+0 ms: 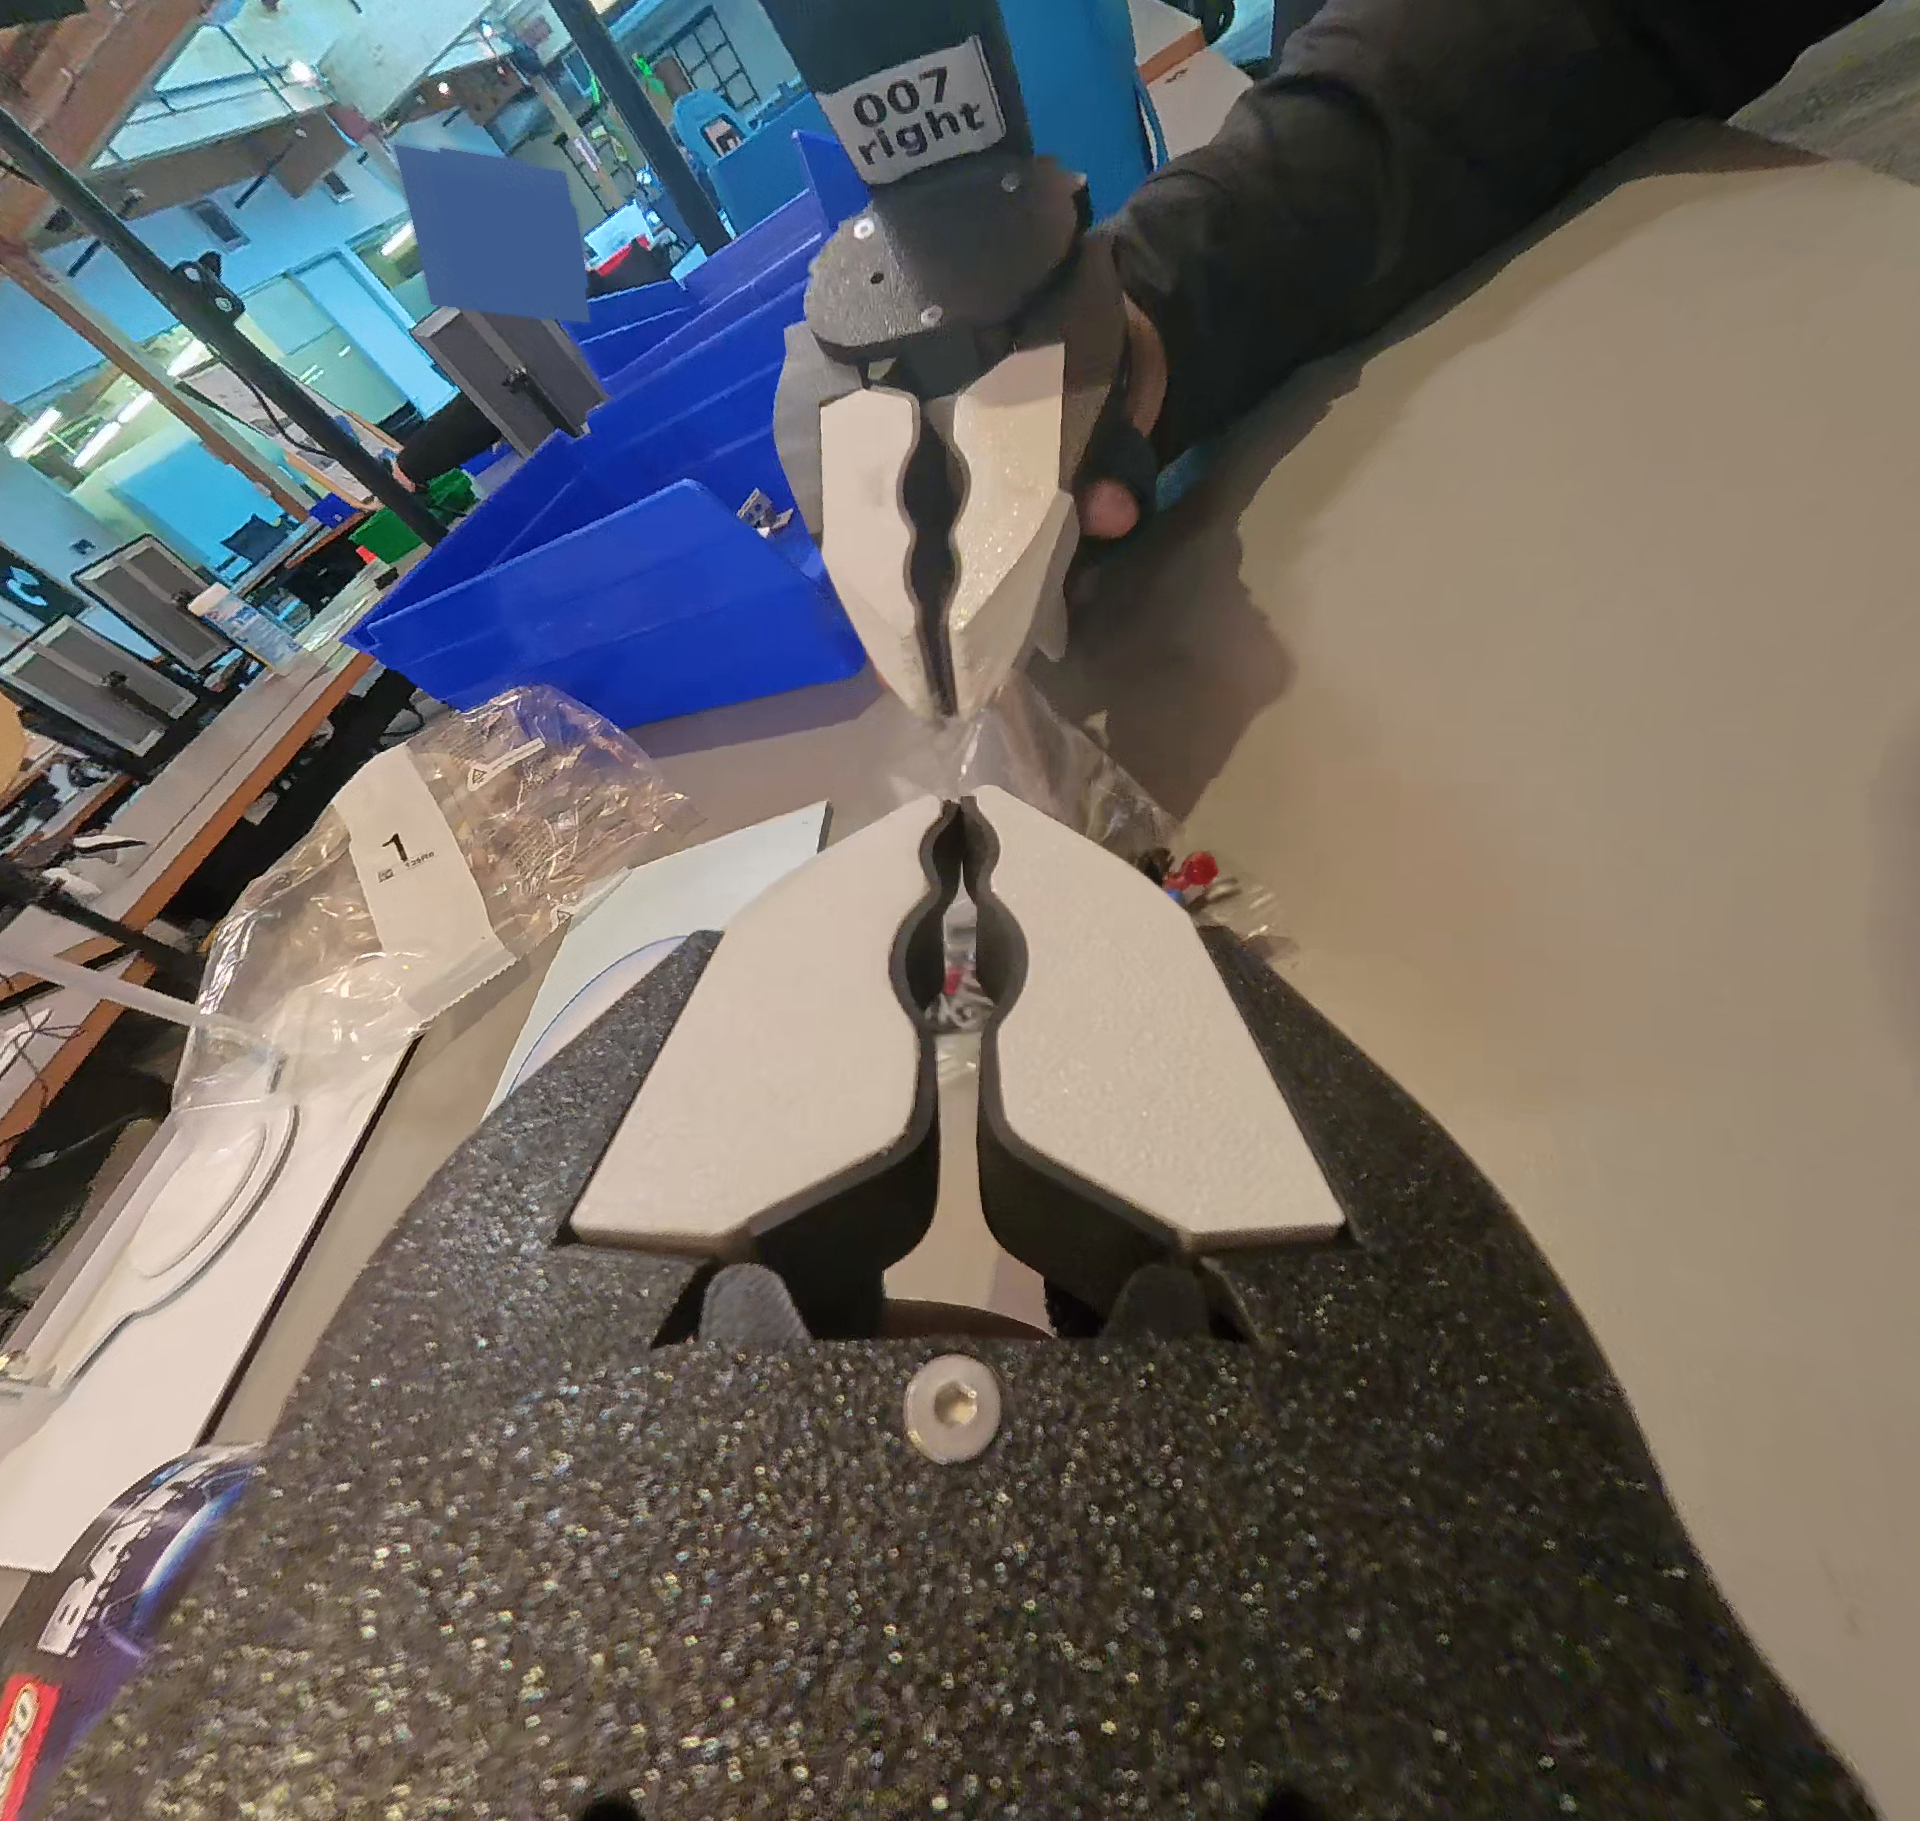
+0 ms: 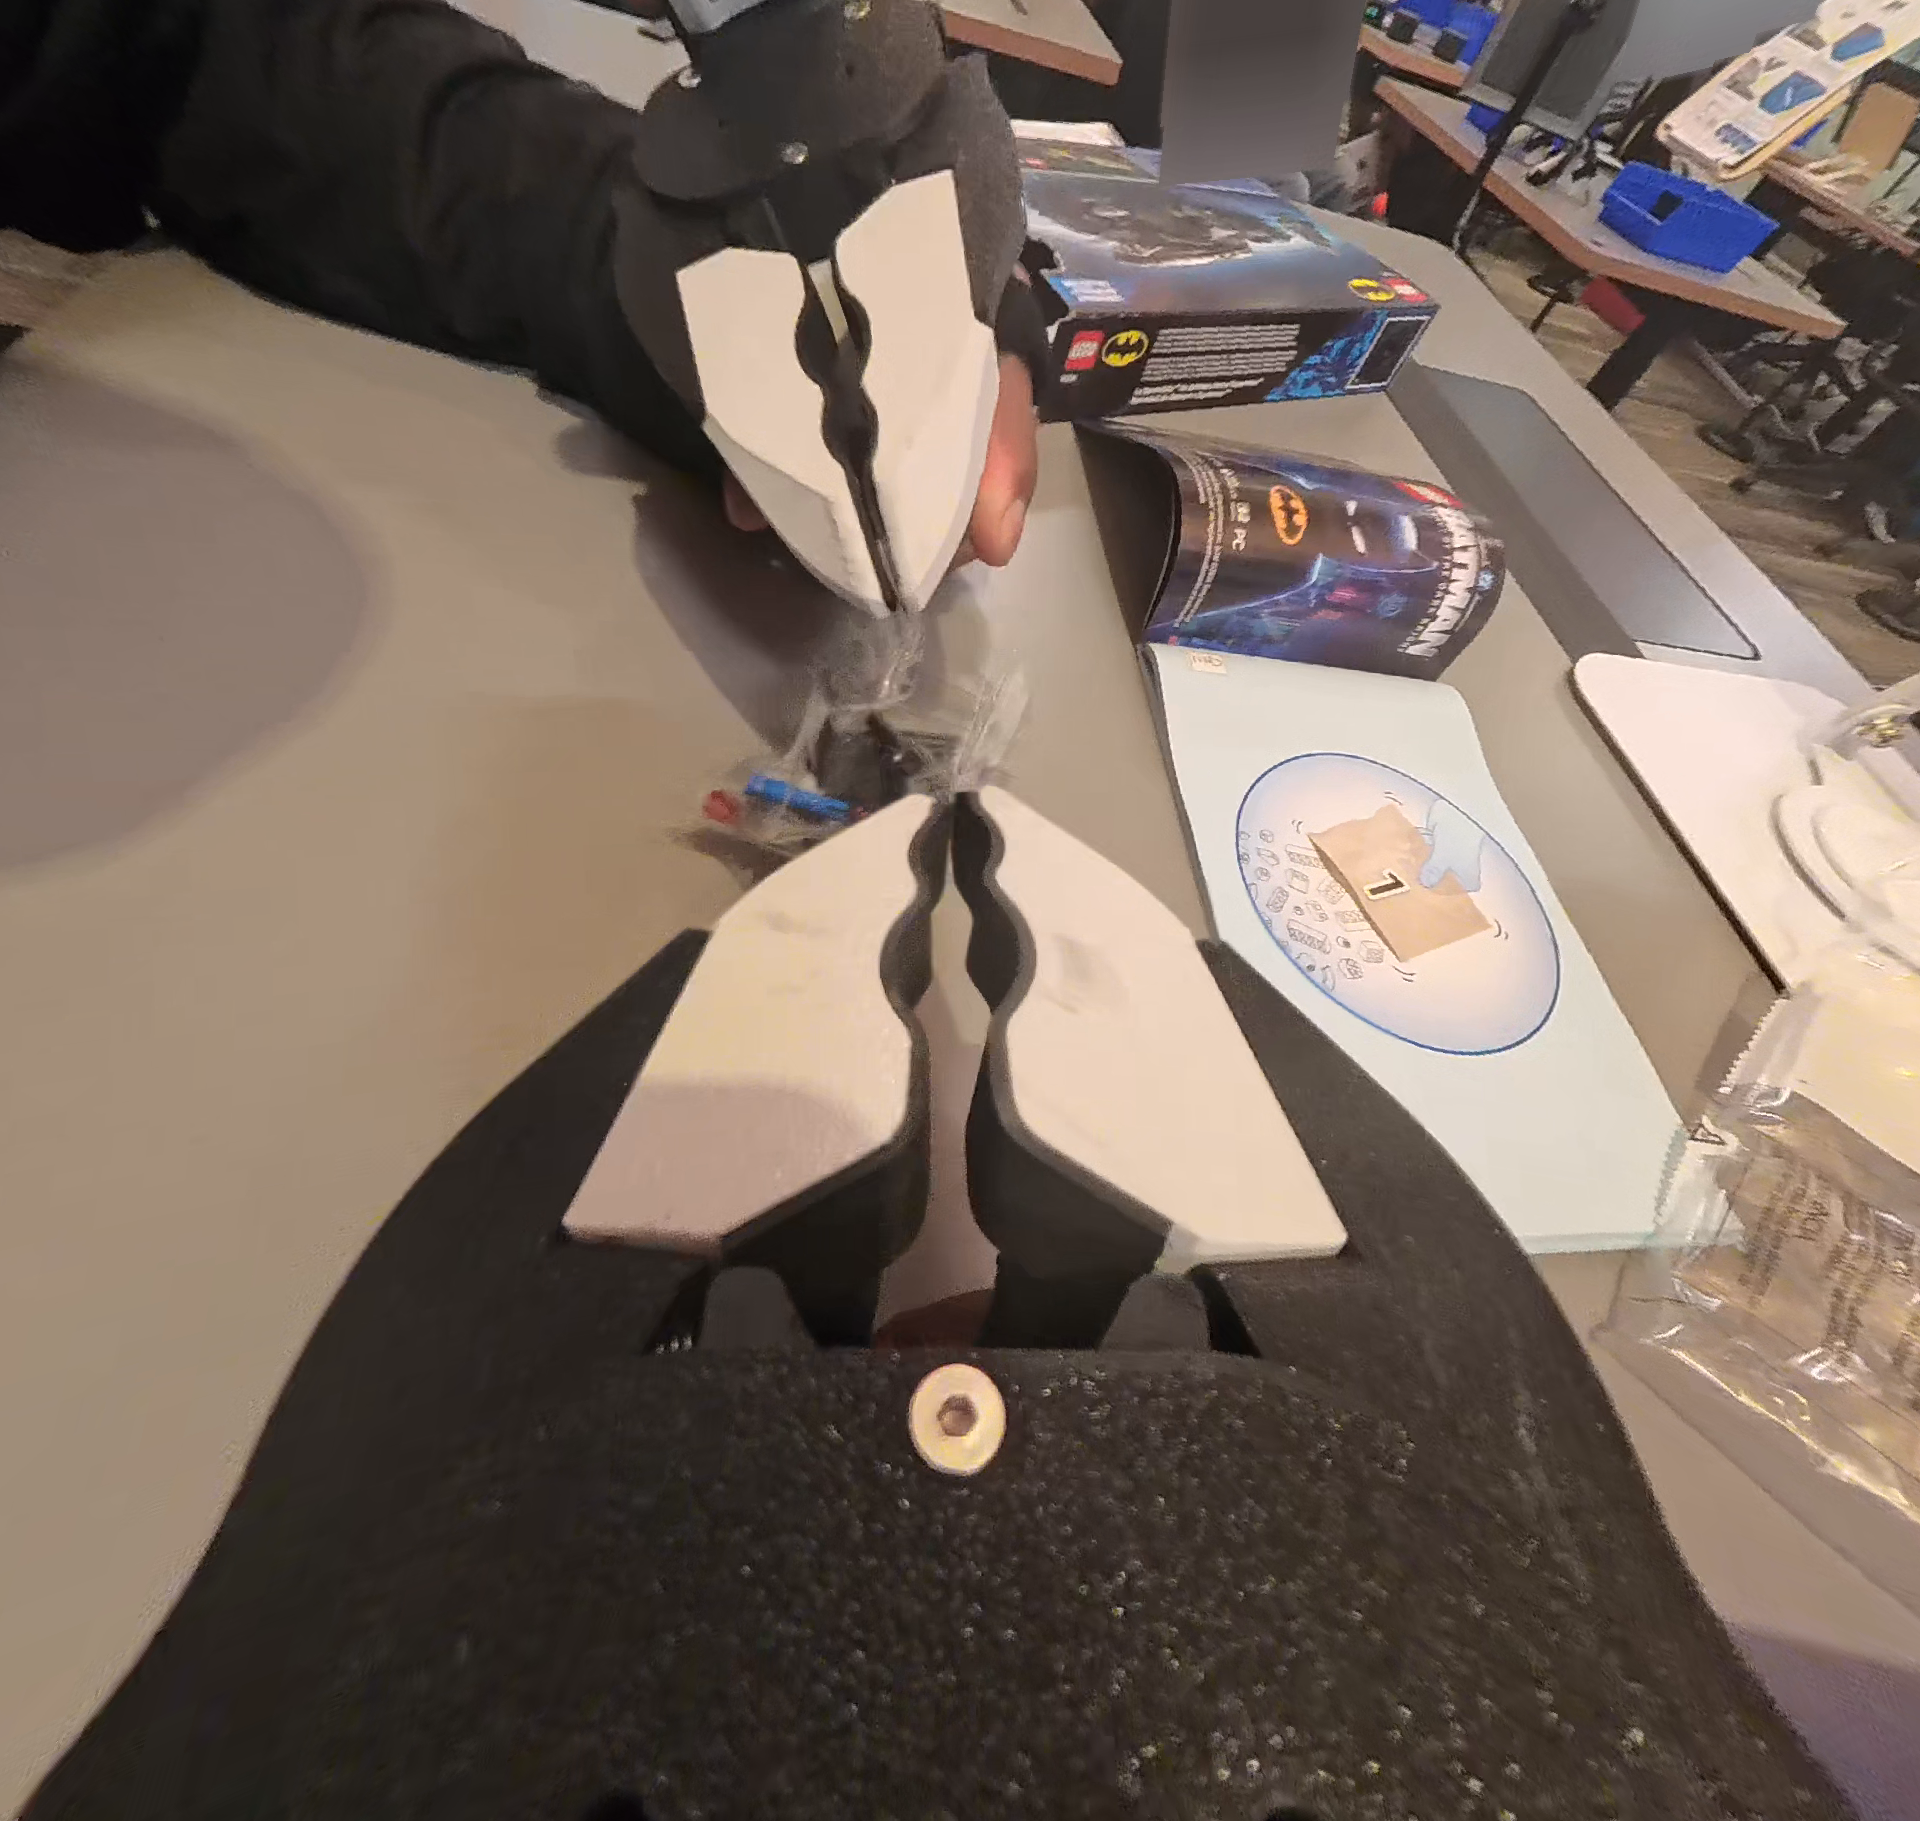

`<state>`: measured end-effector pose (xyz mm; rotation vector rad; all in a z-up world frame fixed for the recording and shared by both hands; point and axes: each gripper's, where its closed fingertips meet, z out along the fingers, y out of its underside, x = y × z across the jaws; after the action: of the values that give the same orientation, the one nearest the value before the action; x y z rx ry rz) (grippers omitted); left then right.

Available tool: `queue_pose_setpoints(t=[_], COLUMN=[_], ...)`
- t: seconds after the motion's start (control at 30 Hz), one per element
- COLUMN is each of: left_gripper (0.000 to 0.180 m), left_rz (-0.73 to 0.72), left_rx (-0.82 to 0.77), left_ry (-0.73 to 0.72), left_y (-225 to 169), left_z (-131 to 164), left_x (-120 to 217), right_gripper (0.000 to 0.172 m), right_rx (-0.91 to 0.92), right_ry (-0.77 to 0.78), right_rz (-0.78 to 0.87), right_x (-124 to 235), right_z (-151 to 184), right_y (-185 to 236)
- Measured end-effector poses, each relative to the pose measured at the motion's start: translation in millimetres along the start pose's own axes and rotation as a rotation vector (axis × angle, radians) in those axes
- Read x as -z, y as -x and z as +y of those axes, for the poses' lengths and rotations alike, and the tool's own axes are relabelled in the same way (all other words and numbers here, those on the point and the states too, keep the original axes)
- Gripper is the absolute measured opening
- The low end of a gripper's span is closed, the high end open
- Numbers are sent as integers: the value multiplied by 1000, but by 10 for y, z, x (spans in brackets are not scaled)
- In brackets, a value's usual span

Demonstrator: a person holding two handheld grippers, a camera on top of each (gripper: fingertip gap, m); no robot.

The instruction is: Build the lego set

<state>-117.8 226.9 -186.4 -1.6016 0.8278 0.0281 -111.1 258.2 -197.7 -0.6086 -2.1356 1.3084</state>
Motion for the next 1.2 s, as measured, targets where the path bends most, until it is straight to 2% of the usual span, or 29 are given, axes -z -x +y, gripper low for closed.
queue_pose_setpoints(t=[0.13,0.53,0.63,0.8,1.2], left_gripper=[0,0,0,0,0], left_rz=[-14,-35,-36,-39,-38], left_rx=[-24,-8,-24,-42,-30], left_ry=[80,67,80,87,72], left_y=[31,94,81,67,68], left_z=[134,136,150,156,125], left_x=[-3,30,12,-3,-19], right_gripper=[0,2,11,15,28], right_rx=[-27,-64,-33,-19,-25], right_ry=[0,-7,-47,-134,56], right_rz=[-19,-9,-7,-73,-78], right_x=[52,80,84,93,-189], right_z=[31,40,-29,-202,-33], right_y=[-37,-103,-64,109,209])
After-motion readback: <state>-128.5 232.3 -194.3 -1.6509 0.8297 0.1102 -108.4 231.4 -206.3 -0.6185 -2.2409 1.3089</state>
